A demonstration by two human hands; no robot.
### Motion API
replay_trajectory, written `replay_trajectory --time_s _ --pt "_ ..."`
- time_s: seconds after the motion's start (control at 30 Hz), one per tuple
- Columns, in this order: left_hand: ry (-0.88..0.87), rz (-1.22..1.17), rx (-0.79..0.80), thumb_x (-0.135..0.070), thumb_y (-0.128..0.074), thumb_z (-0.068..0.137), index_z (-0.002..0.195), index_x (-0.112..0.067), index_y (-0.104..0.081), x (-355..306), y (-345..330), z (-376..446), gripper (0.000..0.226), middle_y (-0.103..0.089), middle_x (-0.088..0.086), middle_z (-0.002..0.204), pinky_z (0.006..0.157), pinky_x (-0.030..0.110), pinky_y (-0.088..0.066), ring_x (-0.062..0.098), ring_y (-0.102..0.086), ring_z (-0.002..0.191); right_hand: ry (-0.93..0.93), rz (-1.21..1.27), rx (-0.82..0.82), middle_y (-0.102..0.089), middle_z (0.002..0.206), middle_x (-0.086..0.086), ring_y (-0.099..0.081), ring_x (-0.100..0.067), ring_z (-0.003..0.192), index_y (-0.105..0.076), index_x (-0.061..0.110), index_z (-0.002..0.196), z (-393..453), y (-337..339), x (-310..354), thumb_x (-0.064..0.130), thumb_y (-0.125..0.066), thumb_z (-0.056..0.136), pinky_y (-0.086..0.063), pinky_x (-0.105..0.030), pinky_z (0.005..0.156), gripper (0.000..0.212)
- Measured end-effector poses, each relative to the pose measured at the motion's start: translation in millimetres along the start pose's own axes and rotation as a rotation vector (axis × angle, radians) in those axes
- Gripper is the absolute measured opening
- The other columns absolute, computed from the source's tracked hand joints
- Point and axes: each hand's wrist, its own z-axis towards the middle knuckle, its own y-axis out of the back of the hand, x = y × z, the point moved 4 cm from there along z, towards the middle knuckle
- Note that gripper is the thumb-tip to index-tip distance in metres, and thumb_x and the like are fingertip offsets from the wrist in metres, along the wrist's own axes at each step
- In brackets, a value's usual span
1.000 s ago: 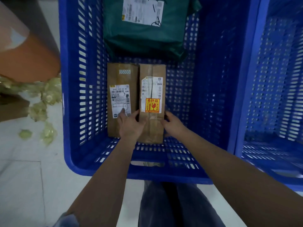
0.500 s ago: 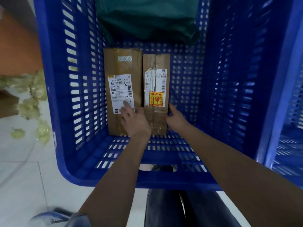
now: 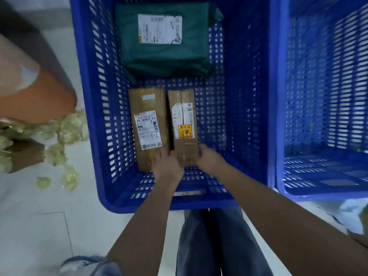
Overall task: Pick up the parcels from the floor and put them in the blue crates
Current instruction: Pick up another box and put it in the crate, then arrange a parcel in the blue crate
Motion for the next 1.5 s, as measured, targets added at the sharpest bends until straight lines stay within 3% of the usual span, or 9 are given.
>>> replay_trajectory --time_s 0.17,0.4,0.5,0.6,0.73,0.87,1.13,1.27,1.5 --pt "-0.058 -0.119 0.195 -0.028 -0.047 0.093 0.124 -0.014 -0.053 -27.4 22.6 -43.7 0.034 -0.061 0.01 0.113 0.08 0.036 -0.049 0.024 -0.058 0.099 -0.023 0.176 -0.112 -0.056 0.083 -0.008 -0.051 -0.022 0.073 -0.052 0.004 0.114 -59.8 25.1 -13.2 0.017 -0.042 0.095 -0.039 -0.033 0.068 0.025" --pt "-0.111 -0.234 0.138 -0.017 -0.038 0.097 0.079 -0.021 -0.048 -59.9 48.6 -82.6 0.021 -0.055 0.014 0.08 0.057 0.032 -0.034 0.021 -0.043 0.055 0.08 0.513 -0.496 -0.065 0.082 -0.019 -0.055 -0.033 0.066 -0.055 0.016 0.087 -144.3 68.8 -58.0 0.012 -0.039 0.095 -0.046 -0.043 0.058 0.018" --pt "-0.157 -0.206 0.03 -0.016 -0.039 0.097 0.12 -0.015 -0.052 -79.6 49.1 -95.2 0.027 -0.062 0.011 0.087 0.058 0.032 -0.039 0.024 -0.054 0.065 0.026 0.561 -0.628 -0.065 0.078 -0.014 -0.061 -0.037 0.076 -0.057 0.015 0.084 -173.0 78.1 -101.0 0.013 -0.04 0.094 -0.05 -0.046 0.069 0.019" --pt "-0.23 -0.202 -0.088 -0.018 -0.039 0.099 0.125 -0.011 -0.05 -112.7 44.7 -110.9 0.029 -0.063 0.011 0.091 0.057 0.03 -0.04 0.021 -0.052 0.067 -0.097 0.677 -0.712 -0.061 0.079 -0.006 -0.062 -0.031 0.076 -0.054 0.014 0.078 -186.4 81.1 -153.3 0.011 -0.042 0.091 -0.051 -0.043 0.07 0.018" --pt "-0.307 -0.315 -0.21 -0.017 -0.042 0.099 0.117 -0.006 -0.053 -161.1 20.7 -133.3 0.023 -0.06 0.009 0.093 0.062 0.037 -0.042 0.022 -0.05 0.069 -0.303 1.066 -0.448 -0.053 0.07 -0.009 -0.049 -0.019 0.054 -0.045 0.012 0.077 -192.8 56.7 -222.5 0.011 -0.041 0.093 -0.04 -0.025 0.05 0.017" --pt "-0.355 -0.103 -0.311 -0.012 -0.048 0.095 0.118 0.001 -0.048 -195.1 -20.0 -168.7 0.027 -0.048 0.02 0.122 0.066 0.033 -0.033 0.035 -0.053 0.087 -0.365 1.003 -0.286 -0.051 0.067 -0.007 -0.046 -0.018 0.05 -0.043 0.012 0.074 -221.1 16.4 -295.0 0.011 -0.041 0.092 -0.037 -0.019 0.043 0.018" --pt "-0.255 0.332 -0.101 -0.018 -0.045 0.095 0.124 0.0 -0.041 -257.3 -115.1 -224.4 0.035 -0.038 0.019 0.127 0.084 0.037 -0.049 0.028 -0.041 0.092 -0.5 1.255 -0.333 -0.055 0.068 -0.009 -0.05 -0.02 0.051 -0.048 0.01 0.08 -302.1 -53.3 -445.5 0.011 -0.043 0.091 -0.036 -0.021 0.046 0.013" --pt "-0.353 0.485 -0.033 -0.009 -0.045 0.094 0.13 -0.003 -0.042 -329.6 -151.6 -266.0 0.037 -0.034 0.022 0.136 0.093 0.039 -0.042 0.038 -0.044 0.118 -0.568 1.431 -0.423 -0.054 0.066 -0.011 -0.048 -0.02 0.05 -0.049 0.007 0.08 -340.3 -76.9 -512.3 0.011 -0.042 0.093 -0.036 -0.018 0.042 0.015" --pt "-0.51 0.507 0.016 -0.019 -0.047 0.094 0.129 0.001 -0.04 -470.3 -243.5 -316.0 0.041 -0.038 0.022 0.135 0.091 0.038 -0.043 0.037 -0.051 0.116 -0.734 1.611 -0.62 -0.06 0.086 -0.014 -0.059 -0.03 0.08 -0.051 0.008 0.086 -380.9 -107.1 -627.6 0.018 -0.048 0.089 -0.044 -0.035 0.071 0.011"
